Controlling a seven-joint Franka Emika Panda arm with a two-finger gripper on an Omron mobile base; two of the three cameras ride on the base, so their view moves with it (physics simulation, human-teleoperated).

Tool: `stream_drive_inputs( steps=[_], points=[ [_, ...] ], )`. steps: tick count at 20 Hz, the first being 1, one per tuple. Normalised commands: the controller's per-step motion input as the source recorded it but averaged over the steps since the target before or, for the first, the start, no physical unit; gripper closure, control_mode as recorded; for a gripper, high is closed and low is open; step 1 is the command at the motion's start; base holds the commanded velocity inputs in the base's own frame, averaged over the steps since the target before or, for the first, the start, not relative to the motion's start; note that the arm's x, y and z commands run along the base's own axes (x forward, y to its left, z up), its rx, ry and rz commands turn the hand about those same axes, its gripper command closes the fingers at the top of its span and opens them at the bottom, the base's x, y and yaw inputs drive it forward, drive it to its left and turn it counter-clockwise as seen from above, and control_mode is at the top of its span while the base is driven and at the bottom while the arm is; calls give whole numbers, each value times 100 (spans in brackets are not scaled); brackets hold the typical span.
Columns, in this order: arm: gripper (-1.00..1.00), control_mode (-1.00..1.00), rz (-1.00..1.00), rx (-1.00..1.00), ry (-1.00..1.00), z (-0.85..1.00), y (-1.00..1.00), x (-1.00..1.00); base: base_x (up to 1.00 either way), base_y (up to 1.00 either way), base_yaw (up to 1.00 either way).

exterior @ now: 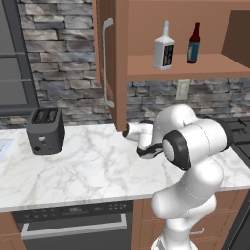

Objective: Sort all alcoholic drinks to one cabinet, and non-alcoholic drinks to the other.

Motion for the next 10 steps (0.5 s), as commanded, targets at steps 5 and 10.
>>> stream_drive_inputs(
  steps=[5,10],
  points=[
    [-100,-100,0,-3,0,-4,-6,2,0,0,0],
    [-100,-100,0,-2,0,-2,-2,11,0,0,0]
  ],
)
